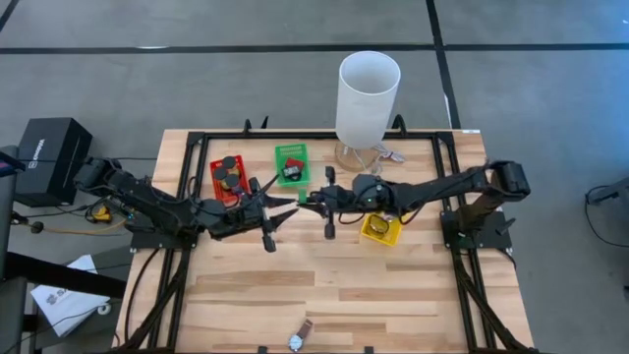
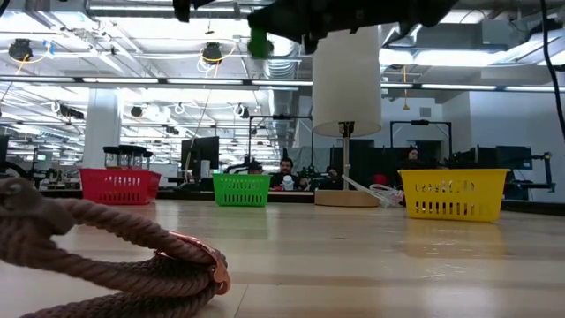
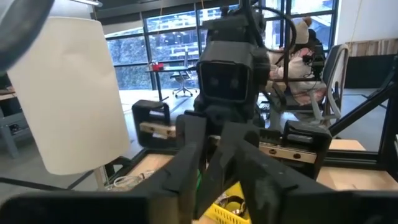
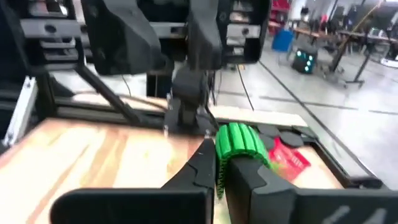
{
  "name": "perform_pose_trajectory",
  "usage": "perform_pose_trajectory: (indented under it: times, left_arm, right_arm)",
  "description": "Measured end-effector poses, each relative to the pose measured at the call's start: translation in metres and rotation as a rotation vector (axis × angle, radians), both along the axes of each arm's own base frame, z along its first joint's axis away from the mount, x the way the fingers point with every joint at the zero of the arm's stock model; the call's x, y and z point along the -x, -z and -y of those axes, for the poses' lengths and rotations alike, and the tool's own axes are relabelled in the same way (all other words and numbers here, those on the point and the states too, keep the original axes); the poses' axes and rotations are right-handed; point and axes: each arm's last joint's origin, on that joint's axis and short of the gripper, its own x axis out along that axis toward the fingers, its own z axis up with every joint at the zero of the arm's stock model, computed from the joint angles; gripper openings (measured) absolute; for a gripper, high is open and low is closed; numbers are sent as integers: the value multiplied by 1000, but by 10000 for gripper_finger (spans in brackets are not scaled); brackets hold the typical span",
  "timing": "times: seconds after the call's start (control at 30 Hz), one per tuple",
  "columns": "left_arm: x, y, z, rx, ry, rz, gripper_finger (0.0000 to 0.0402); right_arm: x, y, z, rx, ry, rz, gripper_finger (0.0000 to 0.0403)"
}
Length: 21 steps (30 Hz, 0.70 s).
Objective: Pick & Place Office items
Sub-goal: Put the green wrist watch into the yellow bin
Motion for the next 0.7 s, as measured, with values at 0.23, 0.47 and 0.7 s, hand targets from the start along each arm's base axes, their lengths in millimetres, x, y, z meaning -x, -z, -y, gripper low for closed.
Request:
perform_pose_trajectory:
  times: [0.23, 0.47, 0.7]
  left_arm:
    - [0, 1, 0, -3, -1, -10, 172]
    - [0, 1, 0, 18, 1, -4, 192]
    - [0, 1, 0, 26, 2, -2, 184]
  right_arm:
    - [22, -10, 0, 39, 92, -151, 12]
    - [48, -12, 0, 49, 180, -342, 5]
    - [73, -5, 2, -63, 246, -562, 12]
